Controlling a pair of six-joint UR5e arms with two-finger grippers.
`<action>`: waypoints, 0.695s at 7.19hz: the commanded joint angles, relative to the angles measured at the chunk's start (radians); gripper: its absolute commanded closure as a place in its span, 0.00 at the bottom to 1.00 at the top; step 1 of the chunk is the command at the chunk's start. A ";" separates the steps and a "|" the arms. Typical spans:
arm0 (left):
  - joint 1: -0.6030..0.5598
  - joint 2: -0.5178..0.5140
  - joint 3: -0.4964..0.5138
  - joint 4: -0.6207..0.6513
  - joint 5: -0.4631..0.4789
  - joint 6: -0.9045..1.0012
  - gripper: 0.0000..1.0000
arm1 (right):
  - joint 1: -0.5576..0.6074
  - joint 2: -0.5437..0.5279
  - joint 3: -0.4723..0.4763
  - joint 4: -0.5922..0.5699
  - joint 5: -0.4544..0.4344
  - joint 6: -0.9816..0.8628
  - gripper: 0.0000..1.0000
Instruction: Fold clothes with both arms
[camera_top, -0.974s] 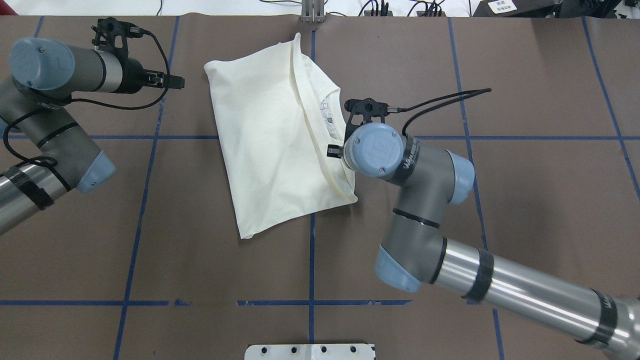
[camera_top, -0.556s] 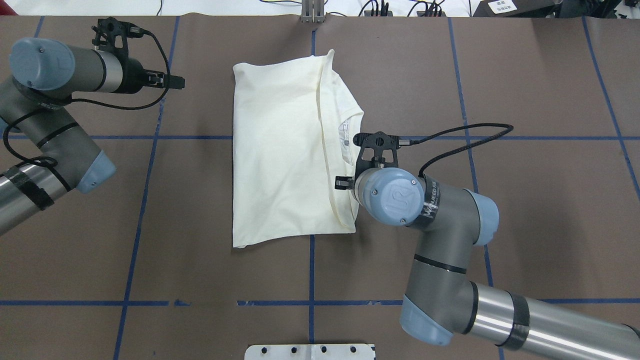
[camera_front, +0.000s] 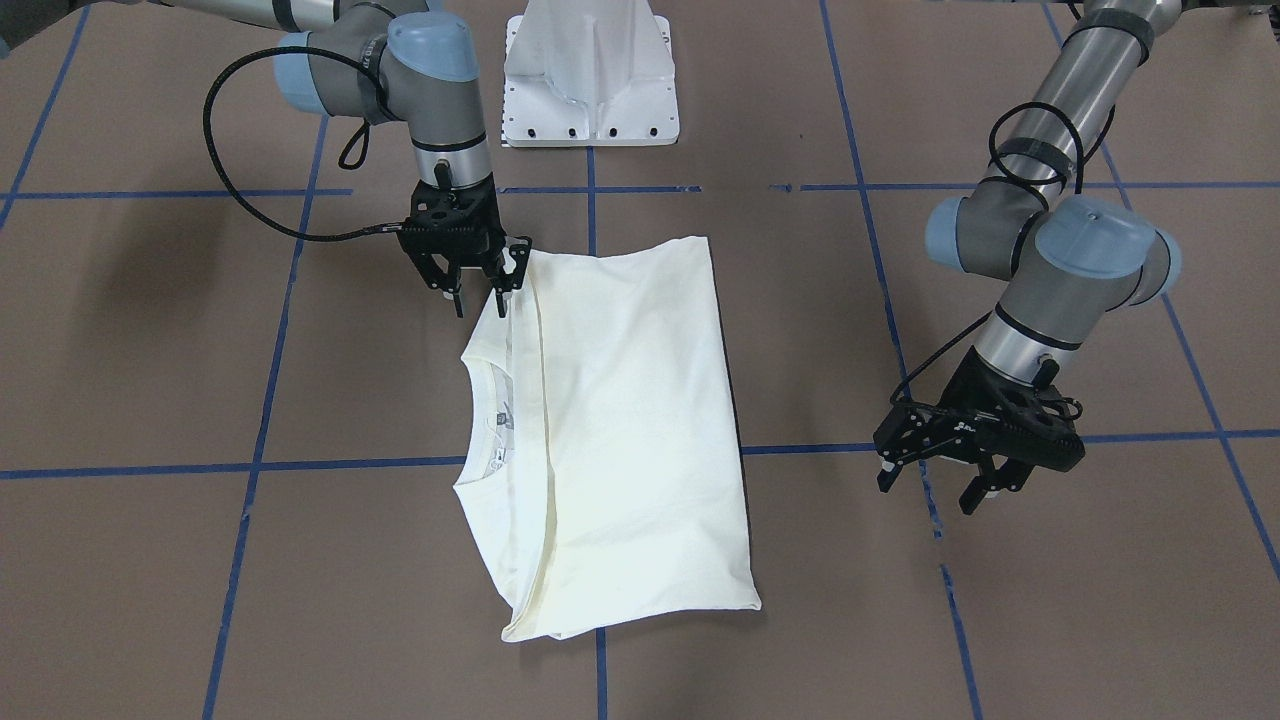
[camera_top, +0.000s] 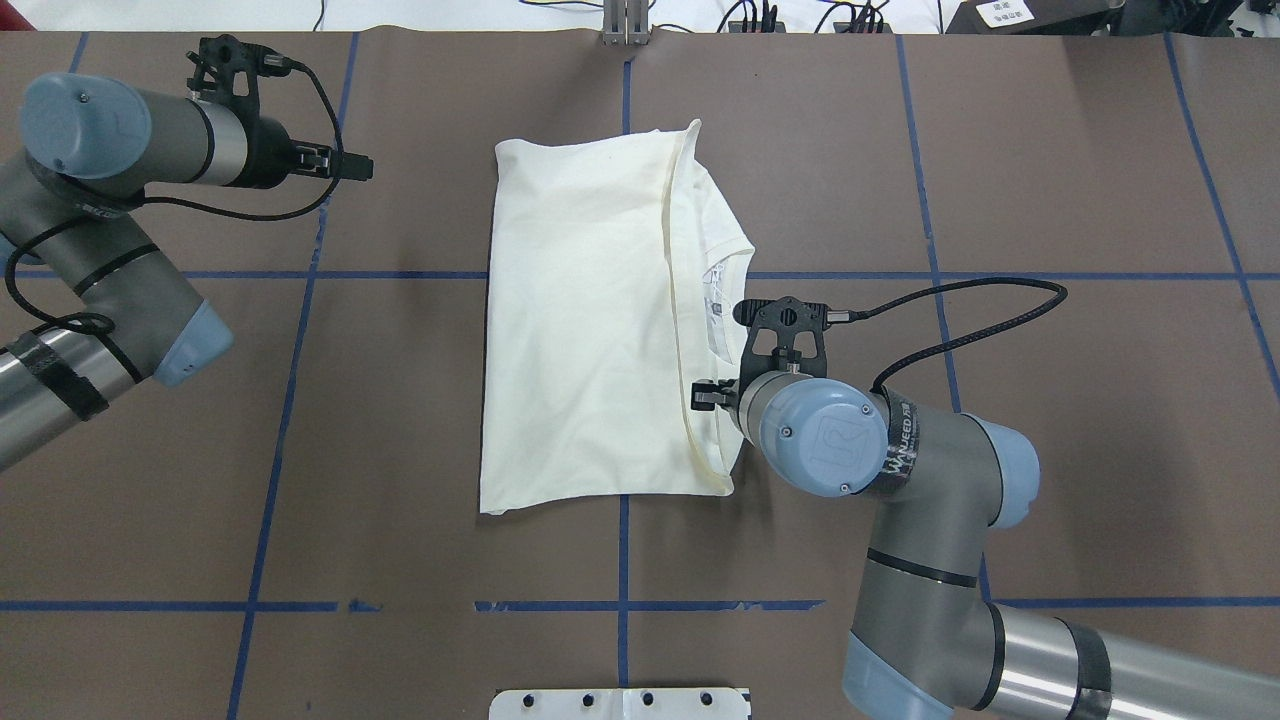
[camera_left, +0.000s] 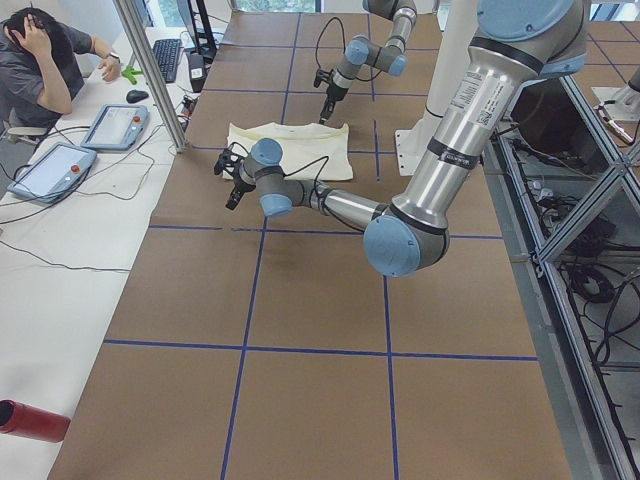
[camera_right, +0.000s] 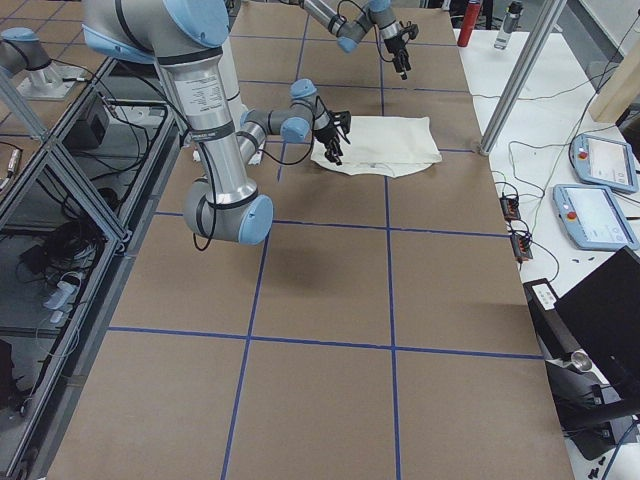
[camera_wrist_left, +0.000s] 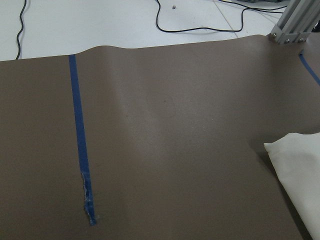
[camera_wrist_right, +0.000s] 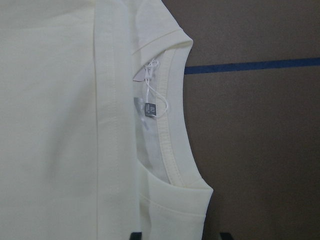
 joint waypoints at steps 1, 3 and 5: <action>-0.001 0.073 -0.134 0.112 -0.068 0.006 0.00 | 0.027 0.007 0.000 -0.002 0.047 -0.141 0.00; 0.000 0.146 -0.366 0.386 -0.151 0.007 0.00 | 0.026 0.044 -0.002 -0.005 0.051 -0.141 0.00; 0.063 0.151 -0.527 0.585 -0.136 0.004 0.00 | 0.011 0.116 -0.008 -0.130 0.072 -0.141 0.04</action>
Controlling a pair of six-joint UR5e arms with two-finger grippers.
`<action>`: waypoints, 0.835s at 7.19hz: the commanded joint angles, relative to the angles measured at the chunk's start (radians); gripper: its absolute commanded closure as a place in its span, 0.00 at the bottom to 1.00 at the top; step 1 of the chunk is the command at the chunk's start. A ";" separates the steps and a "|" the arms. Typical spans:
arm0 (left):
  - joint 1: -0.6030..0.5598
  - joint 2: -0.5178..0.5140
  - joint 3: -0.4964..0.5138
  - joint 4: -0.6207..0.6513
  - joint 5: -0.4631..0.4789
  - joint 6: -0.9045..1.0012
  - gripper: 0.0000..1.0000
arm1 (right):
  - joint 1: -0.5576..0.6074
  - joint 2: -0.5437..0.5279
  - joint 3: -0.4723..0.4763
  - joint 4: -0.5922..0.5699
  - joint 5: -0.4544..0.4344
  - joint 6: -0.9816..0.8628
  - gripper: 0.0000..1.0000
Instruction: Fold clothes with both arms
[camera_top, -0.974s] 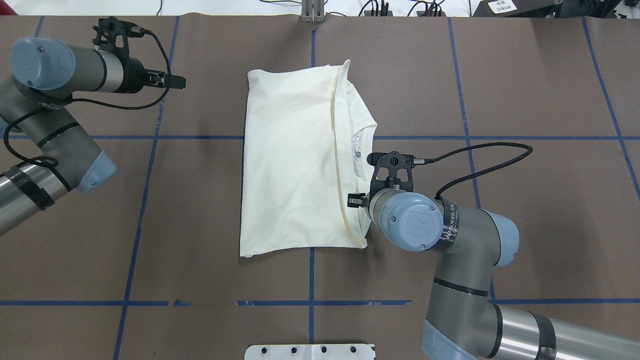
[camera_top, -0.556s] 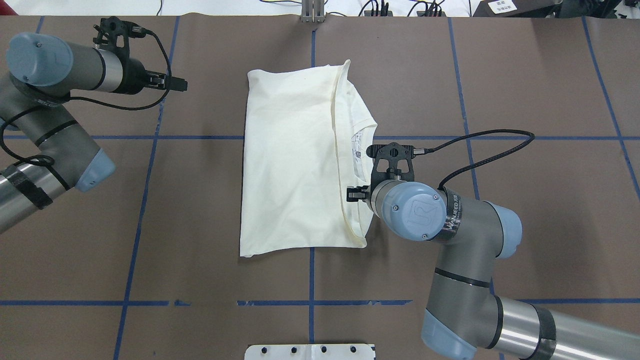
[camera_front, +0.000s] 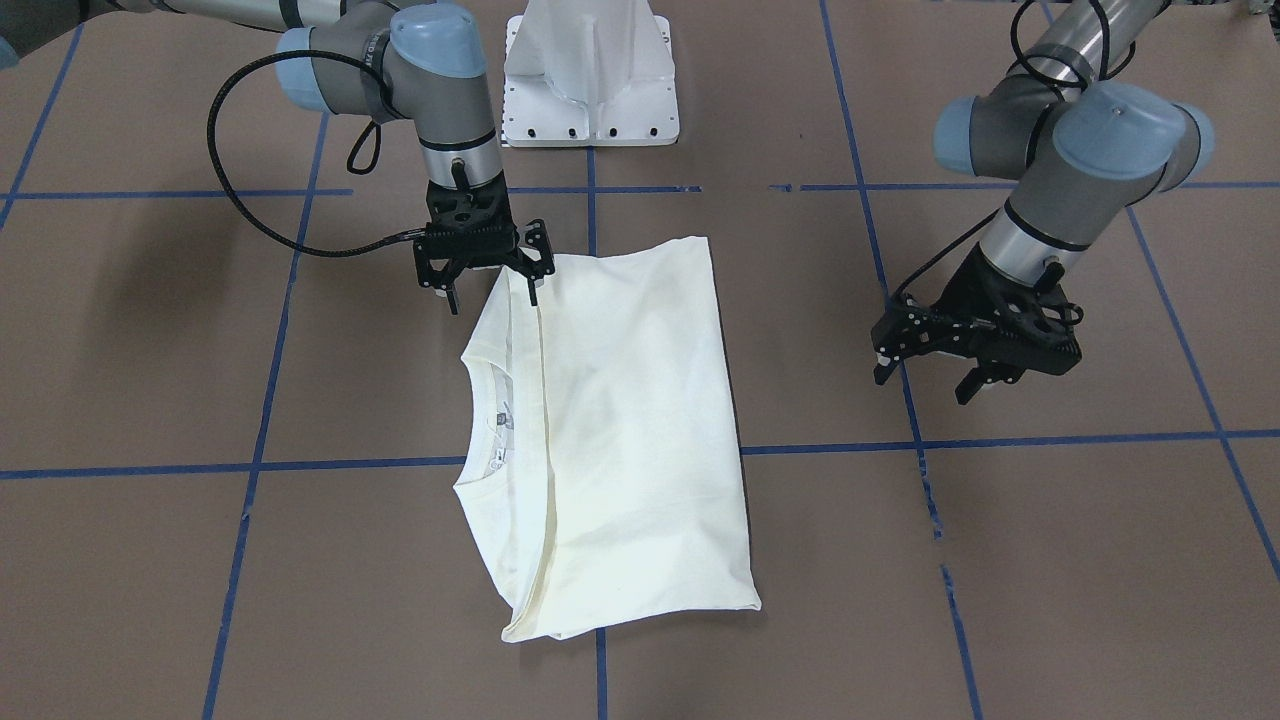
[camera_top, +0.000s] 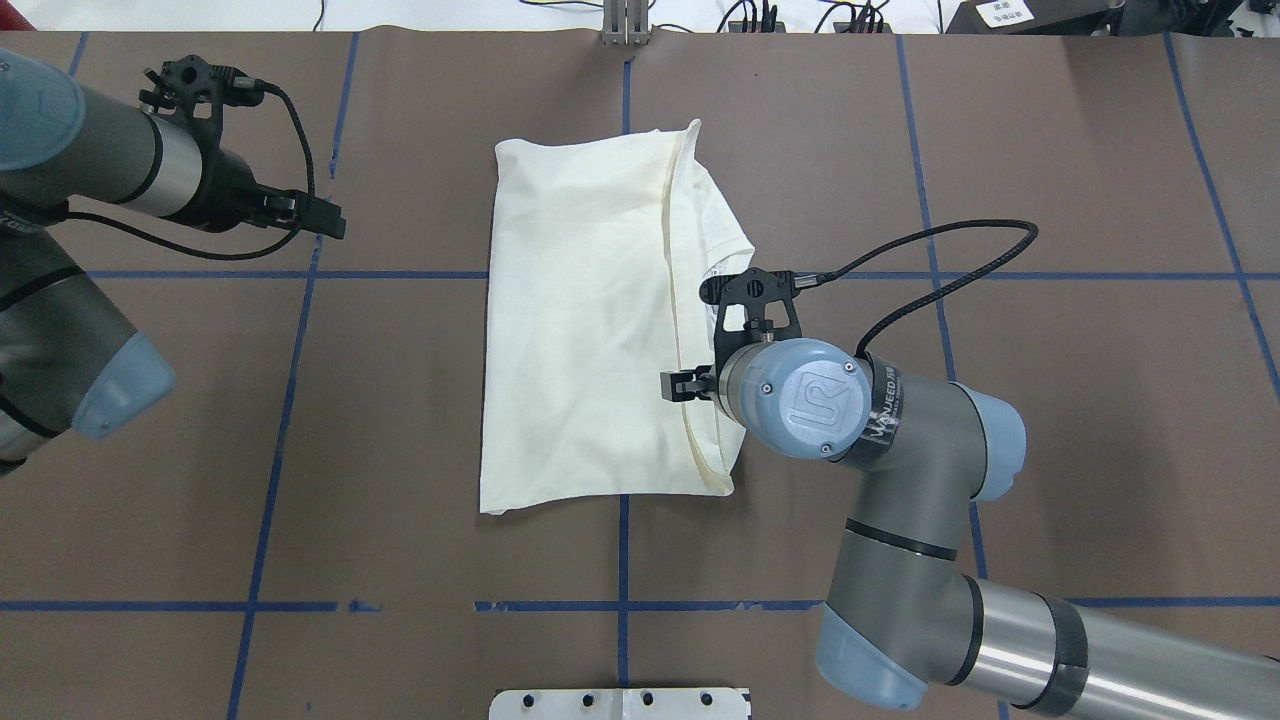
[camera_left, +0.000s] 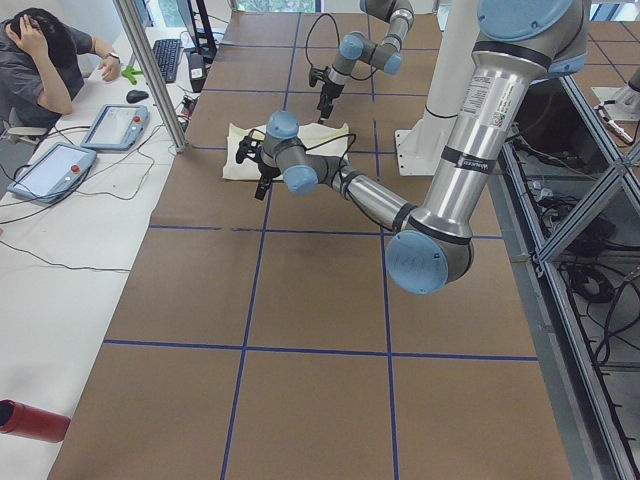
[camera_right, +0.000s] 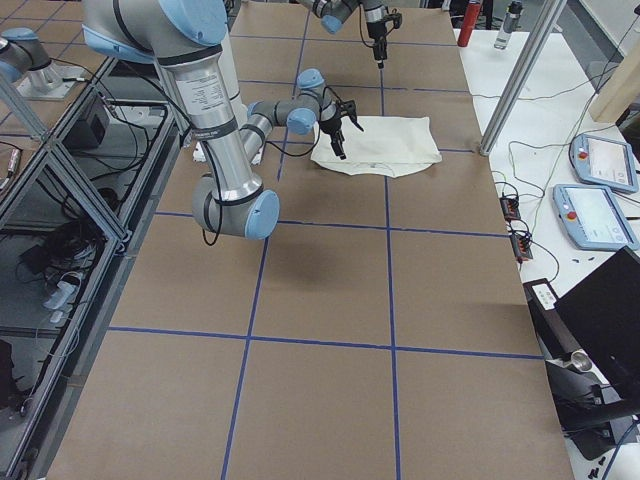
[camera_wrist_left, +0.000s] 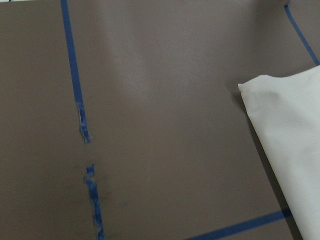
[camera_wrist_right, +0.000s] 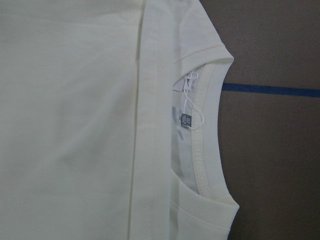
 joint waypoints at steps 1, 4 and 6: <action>0.047 0.010 -0.105 0.112 0.006 -0.004 0.00 | -0.029 0.042 -0.006 -0.076 0.003 -0.037 0.20; 0.048 0.010 -0.099 0.112 0.006 -0.005 0.00 | -0.068 0.025 0.005 -0.064 0.003 -0.369 0.34; 0.051 0.010 -0.091 0.110 0.006 -0.007 0.00 | -0.086 -0.010 0.032 -0.064 0.003 -0.365 0.43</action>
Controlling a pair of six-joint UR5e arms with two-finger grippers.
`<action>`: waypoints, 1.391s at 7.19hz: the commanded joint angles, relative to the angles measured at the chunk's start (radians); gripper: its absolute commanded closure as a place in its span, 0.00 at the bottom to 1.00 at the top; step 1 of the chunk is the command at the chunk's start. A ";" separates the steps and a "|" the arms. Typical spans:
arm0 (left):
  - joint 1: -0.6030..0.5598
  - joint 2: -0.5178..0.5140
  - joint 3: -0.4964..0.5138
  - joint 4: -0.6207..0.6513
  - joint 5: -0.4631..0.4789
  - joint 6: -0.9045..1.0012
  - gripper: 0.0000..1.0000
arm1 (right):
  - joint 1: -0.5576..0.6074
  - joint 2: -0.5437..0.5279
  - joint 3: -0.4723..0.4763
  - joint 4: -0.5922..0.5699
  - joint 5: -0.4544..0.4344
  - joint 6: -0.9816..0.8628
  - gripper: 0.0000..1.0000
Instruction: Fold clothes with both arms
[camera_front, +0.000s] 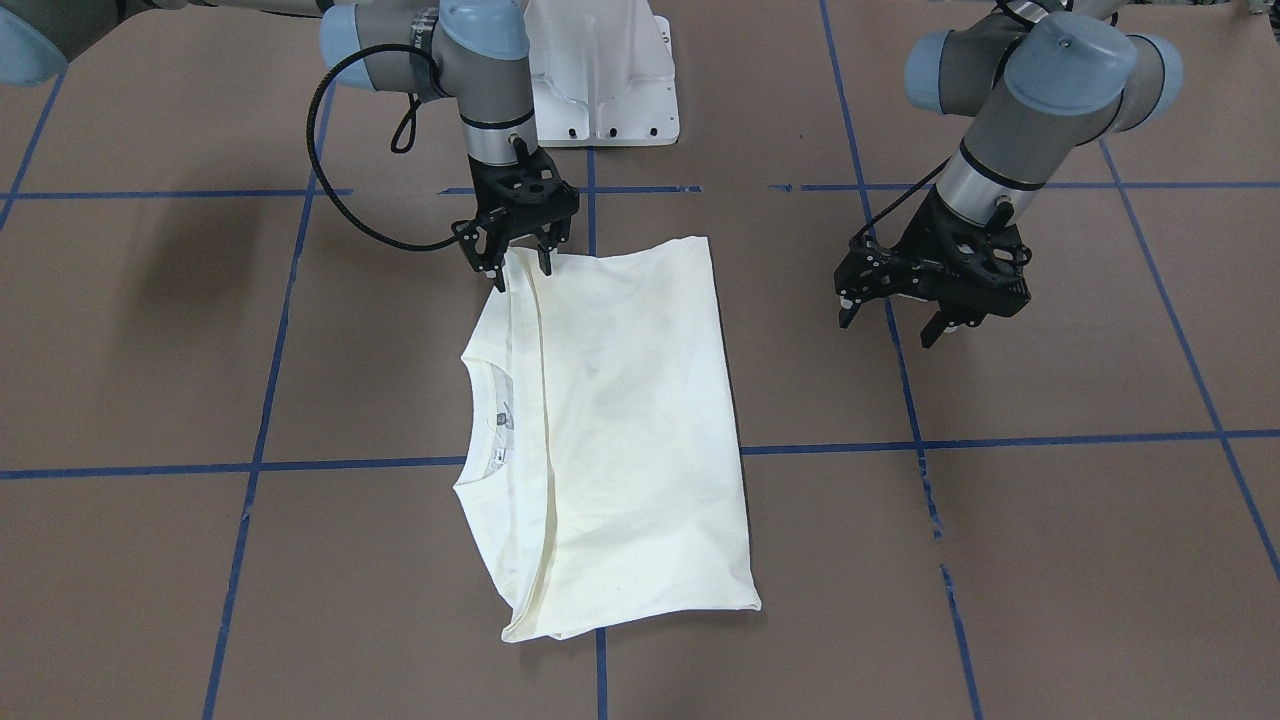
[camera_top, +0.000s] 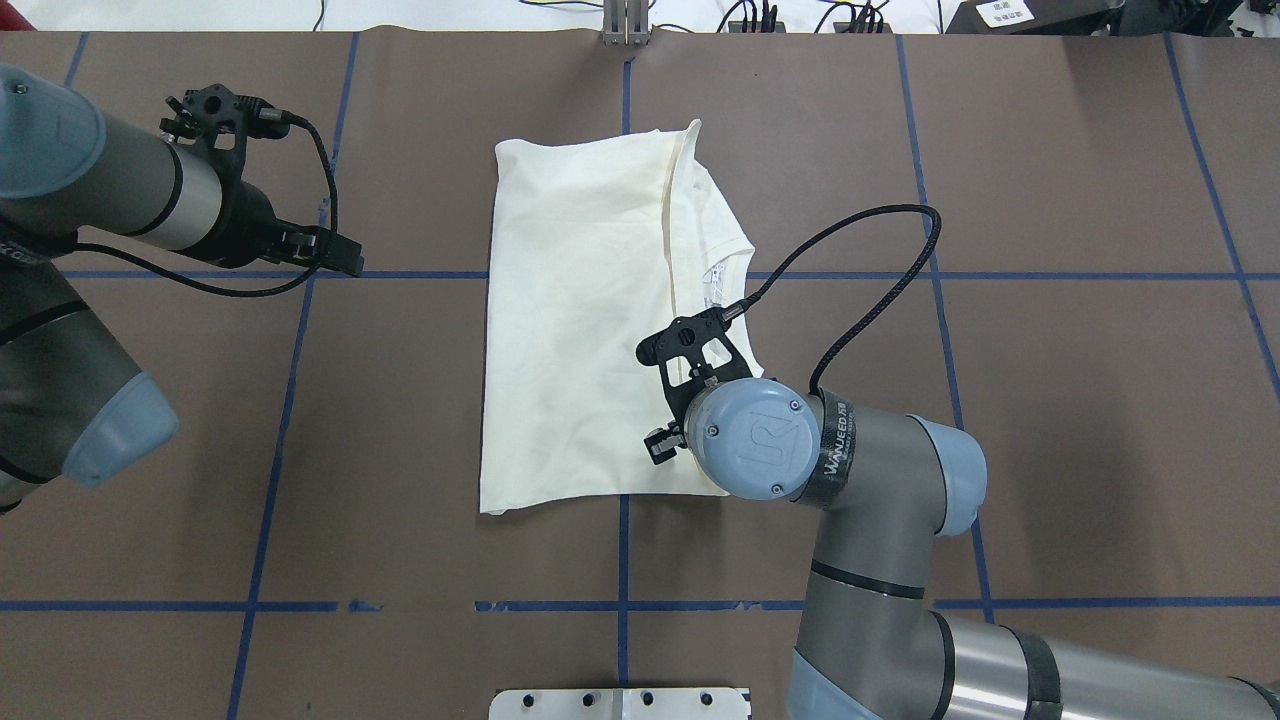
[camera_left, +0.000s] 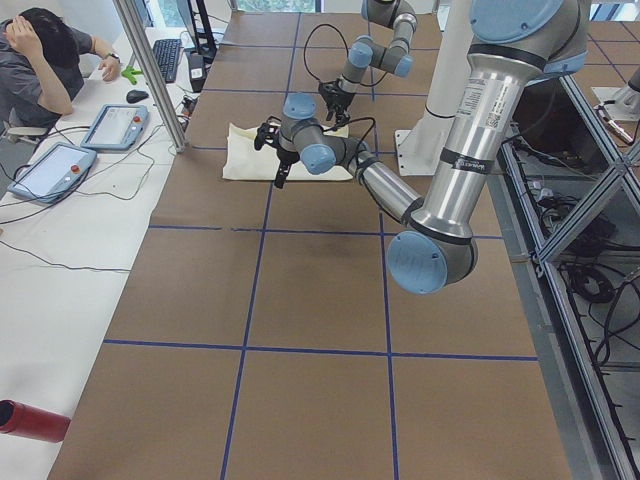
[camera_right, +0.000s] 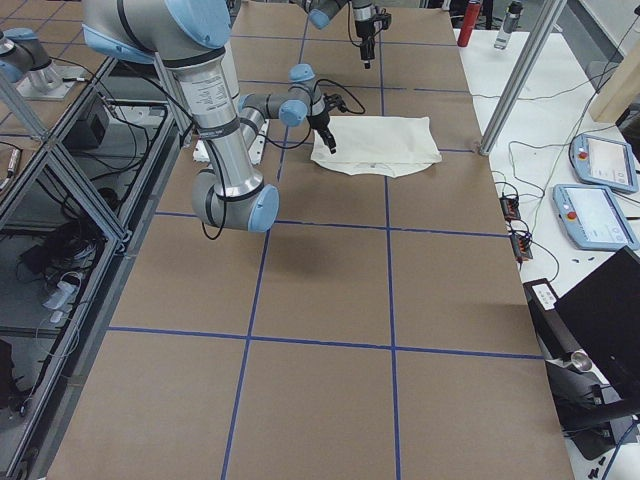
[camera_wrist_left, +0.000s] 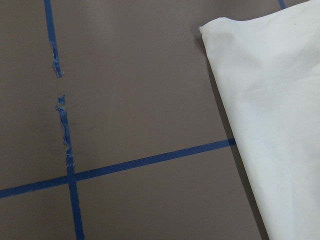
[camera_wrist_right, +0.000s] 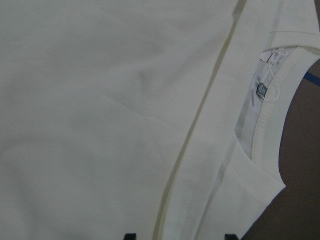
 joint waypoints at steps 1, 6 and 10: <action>0.002 -0.001 0.008 -0.002 0.000 0.001 0.00 | -0.021 -0.052 0.052 0.001 0.000 -0.007 0.47; 0.003 -0.001 0.008 -0.004 0.000 -0.001 0.00 | -0.052 -0.059 0.053 -0.001 -0.006 0.002 0.50; 0.008 -0.001 0.008 -0.004 0.000 -0.001 0.00 | -0.053 -0.075 0.054 -0.011 -0.012 0.025 1.00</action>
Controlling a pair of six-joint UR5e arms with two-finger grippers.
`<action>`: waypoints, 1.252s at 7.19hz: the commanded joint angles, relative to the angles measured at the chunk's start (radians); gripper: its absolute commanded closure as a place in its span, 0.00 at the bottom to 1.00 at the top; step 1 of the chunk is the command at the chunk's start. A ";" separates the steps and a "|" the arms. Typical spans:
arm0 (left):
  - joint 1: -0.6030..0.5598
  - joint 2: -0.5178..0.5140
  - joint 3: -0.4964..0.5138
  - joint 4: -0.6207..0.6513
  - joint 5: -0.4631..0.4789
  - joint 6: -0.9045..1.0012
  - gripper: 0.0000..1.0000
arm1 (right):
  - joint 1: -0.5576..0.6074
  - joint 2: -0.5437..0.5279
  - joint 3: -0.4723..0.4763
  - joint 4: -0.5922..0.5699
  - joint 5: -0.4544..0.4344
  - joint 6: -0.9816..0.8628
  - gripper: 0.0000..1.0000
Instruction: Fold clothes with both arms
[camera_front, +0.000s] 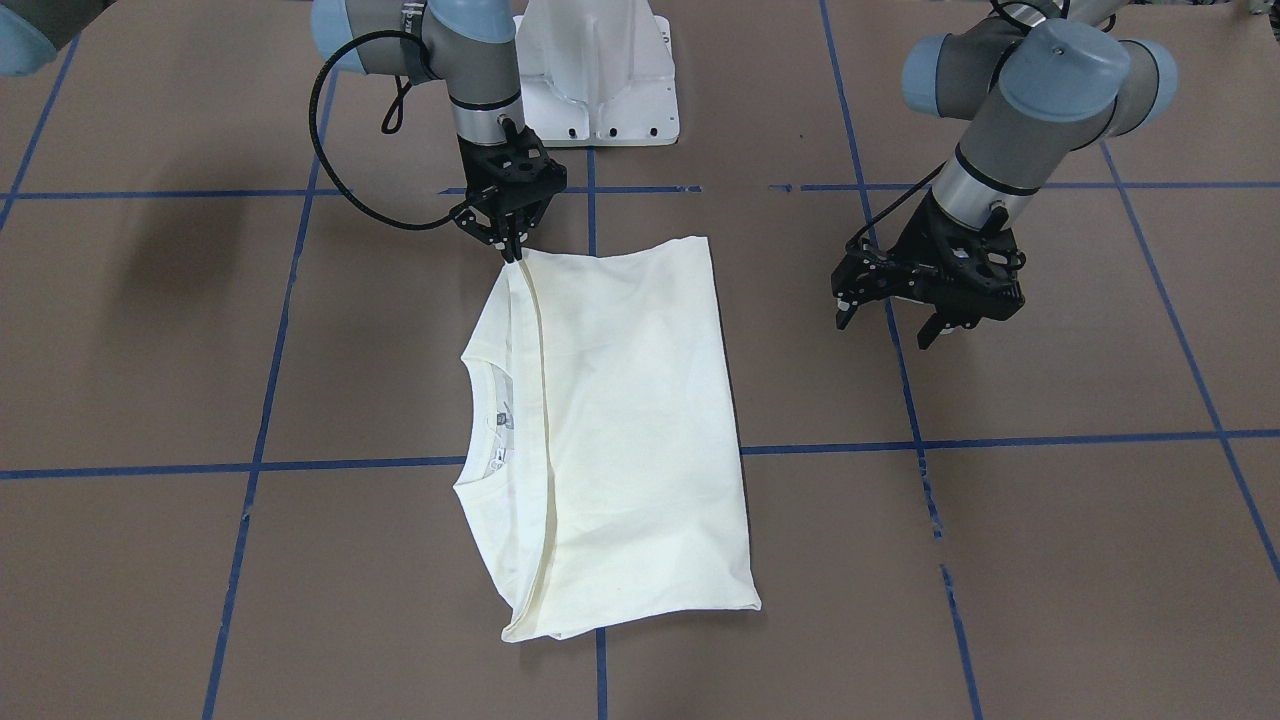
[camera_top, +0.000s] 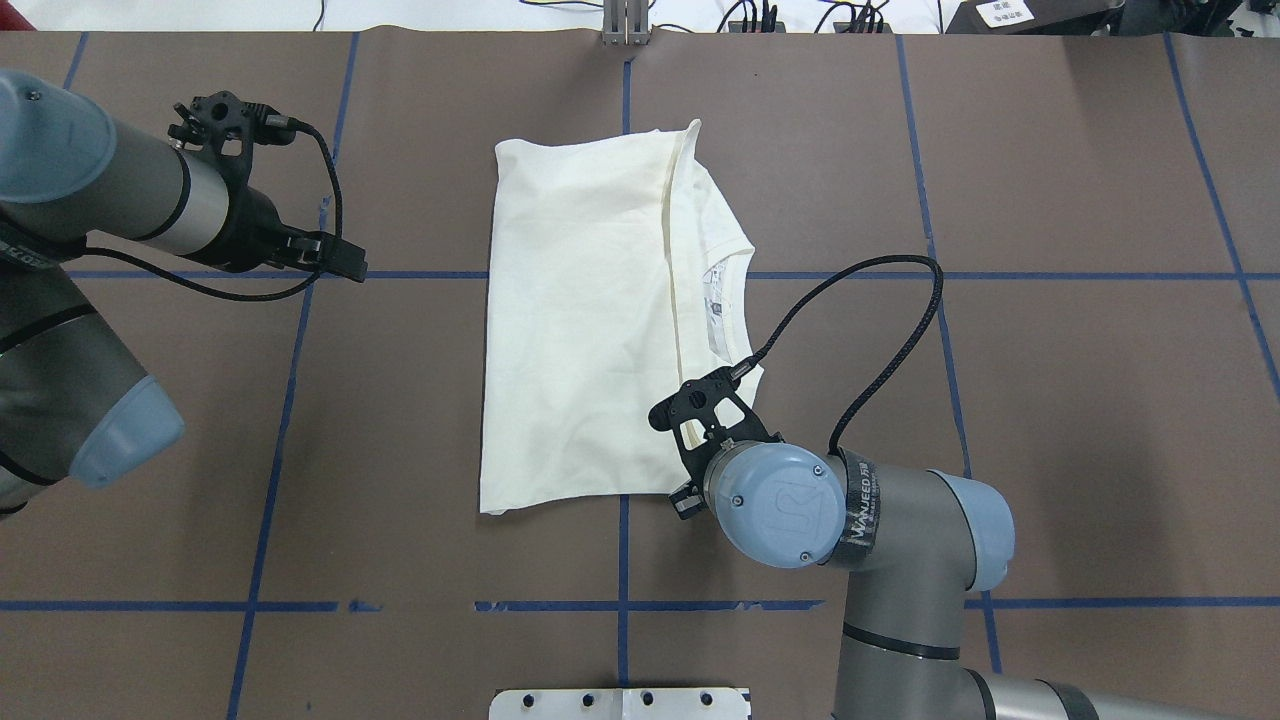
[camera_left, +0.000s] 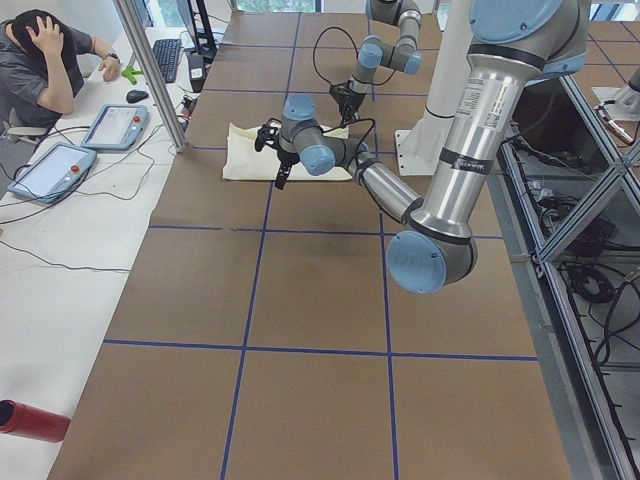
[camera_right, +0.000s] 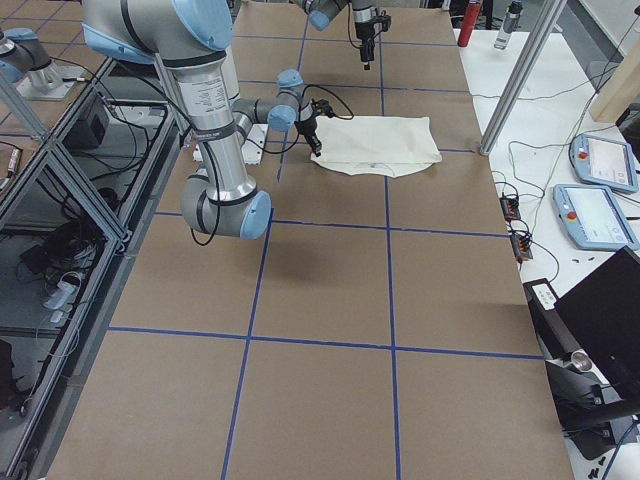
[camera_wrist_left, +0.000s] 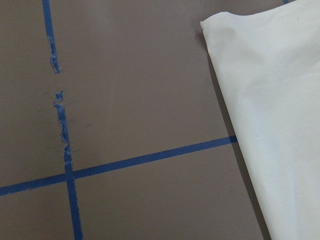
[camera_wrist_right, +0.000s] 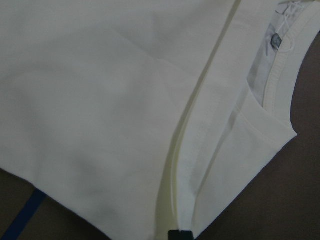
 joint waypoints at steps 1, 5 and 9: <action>0.003 -0.001 0.000 0.000 -0.001 -0.002 0.00 | 0.004 -0.014 0.003 -0.001 -0.001 0.012 1.00; 0.005 0.000 0.002 0.000 0.000 -0.002 0.00 | -0.033 -0.130 0.090 0.001 -0.010 0.390 0.54; 0.006 -0.007 -0.009 -0.002 0.002 -0.014 0.00 | 0.019 -0.108 0.118 0.051 -0.023 0.377 0.00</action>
